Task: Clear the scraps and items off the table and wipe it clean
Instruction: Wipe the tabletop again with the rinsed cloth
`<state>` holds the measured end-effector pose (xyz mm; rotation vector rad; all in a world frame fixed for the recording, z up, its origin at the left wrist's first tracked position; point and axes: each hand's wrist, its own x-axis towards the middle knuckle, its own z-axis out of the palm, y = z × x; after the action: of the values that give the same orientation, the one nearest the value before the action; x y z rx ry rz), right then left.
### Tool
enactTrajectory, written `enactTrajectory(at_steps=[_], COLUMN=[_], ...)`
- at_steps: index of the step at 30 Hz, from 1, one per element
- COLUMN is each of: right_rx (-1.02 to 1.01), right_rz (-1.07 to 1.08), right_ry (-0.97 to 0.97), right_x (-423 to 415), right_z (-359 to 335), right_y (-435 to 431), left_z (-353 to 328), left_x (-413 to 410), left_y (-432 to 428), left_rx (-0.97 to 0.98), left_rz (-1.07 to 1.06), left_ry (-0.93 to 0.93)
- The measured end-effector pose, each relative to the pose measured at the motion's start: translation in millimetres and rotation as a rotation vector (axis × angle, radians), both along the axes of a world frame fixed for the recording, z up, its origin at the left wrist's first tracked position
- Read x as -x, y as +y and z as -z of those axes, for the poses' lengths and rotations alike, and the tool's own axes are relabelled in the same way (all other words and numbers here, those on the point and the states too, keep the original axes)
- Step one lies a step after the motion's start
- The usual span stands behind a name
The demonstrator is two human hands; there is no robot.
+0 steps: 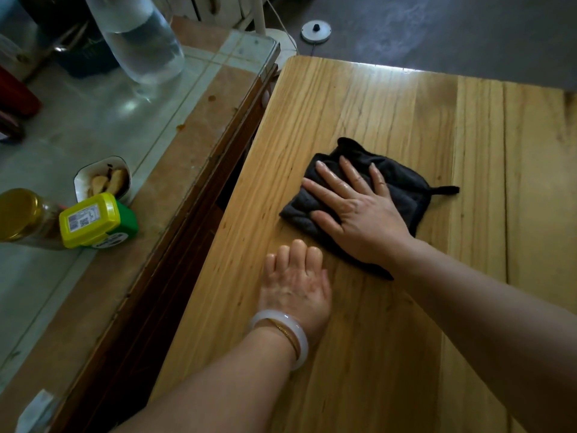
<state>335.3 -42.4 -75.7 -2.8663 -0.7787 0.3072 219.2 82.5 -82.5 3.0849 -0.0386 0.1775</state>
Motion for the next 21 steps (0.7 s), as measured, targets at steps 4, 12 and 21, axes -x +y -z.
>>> enactTrajectory(at_steps=[4, 12, 21], right_rx=[-0.015, -0.008, 0.040], right_rz=[-0.088, 0.018, 0.356], right_ry=[-0.013, -0.036, -0.011], right_x=[-30, -93, -123], right_z=[1, 2, 2], right_y=[19, 43, 9], left_z=[0, 2, 3], left_x=[-1, -2, 1], left_y=[-1, 2, 1], left_rx=[0.005, 0.046, 0.047], left_rz=[0.001, 0.024, 0.012], left_ry=[0.000, -0.004, 0.002])
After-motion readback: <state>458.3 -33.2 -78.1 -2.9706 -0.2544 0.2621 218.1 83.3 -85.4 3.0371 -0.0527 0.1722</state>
